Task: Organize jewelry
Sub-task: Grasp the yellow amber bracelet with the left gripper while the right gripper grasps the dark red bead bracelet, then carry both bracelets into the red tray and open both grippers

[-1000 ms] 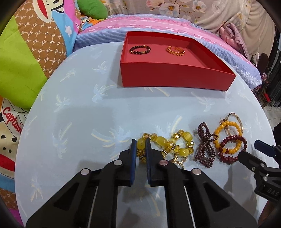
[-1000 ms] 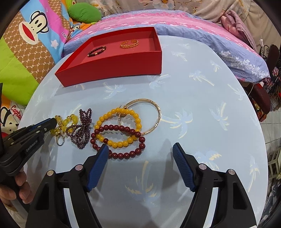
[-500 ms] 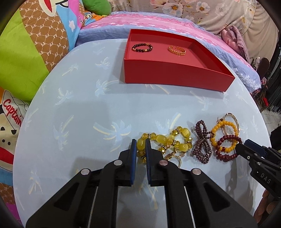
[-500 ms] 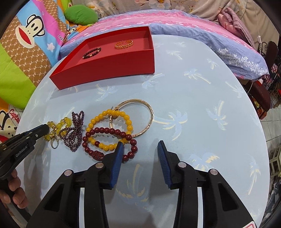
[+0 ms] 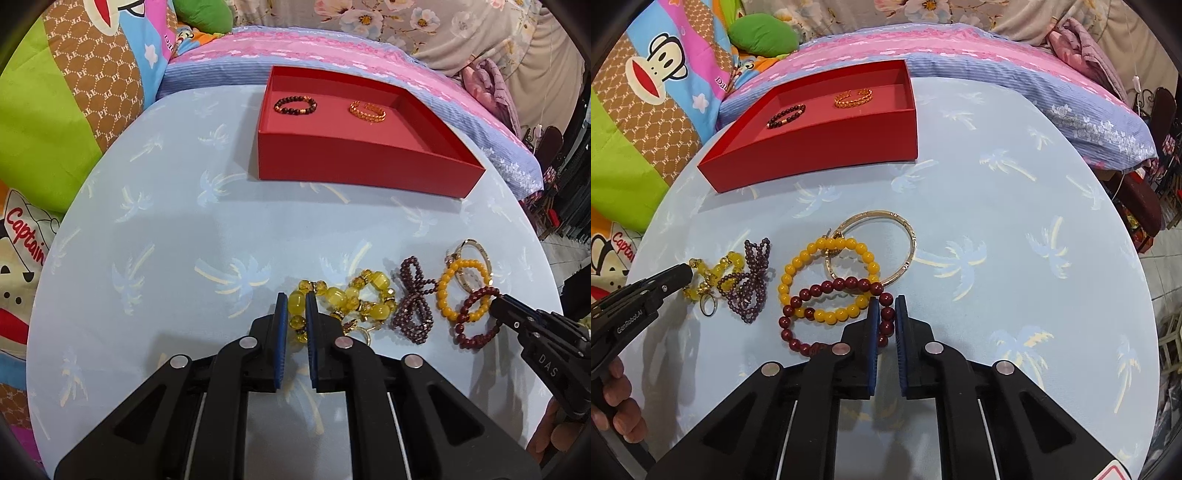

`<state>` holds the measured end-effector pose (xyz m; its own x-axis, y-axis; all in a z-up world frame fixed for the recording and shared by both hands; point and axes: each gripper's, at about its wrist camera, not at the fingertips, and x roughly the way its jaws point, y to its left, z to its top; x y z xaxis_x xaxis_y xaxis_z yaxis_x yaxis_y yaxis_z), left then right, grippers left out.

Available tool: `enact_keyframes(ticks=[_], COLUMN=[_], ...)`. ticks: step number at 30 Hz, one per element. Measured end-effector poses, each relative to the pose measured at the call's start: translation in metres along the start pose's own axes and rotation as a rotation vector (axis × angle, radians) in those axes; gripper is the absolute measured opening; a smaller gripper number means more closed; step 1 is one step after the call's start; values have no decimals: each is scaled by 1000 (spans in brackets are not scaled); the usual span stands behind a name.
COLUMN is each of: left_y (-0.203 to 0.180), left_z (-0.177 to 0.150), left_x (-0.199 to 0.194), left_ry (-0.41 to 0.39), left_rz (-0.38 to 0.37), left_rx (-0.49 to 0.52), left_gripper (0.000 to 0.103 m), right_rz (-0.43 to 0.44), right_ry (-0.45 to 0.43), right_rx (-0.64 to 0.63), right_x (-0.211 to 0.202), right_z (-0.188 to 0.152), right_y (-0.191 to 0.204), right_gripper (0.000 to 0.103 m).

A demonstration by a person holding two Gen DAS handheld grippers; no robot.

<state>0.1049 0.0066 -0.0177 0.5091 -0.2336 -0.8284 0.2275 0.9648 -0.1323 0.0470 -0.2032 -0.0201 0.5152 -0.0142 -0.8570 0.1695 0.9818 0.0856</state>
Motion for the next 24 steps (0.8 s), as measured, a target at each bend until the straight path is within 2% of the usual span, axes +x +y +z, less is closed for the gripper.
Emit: enact_keyframes(ticks=[6,14,24], left_y=[-6,-27,-49], left_z=[9,37,103], left_x=[-23,-61,-80], left_ry=[-40,-114,-209], left_rz=[-33,-105,-187], left_rx=[13,63,108], left_gripper=[9,9,9], right_rz=[30,67,106], right_ry=[-47,-111,-210], right_rx=[0,-15,-36], right_x=[-22,-49,-65], right_z=[7,32,96], right_y=[4,9,13], right_gripper=[8,8,8])
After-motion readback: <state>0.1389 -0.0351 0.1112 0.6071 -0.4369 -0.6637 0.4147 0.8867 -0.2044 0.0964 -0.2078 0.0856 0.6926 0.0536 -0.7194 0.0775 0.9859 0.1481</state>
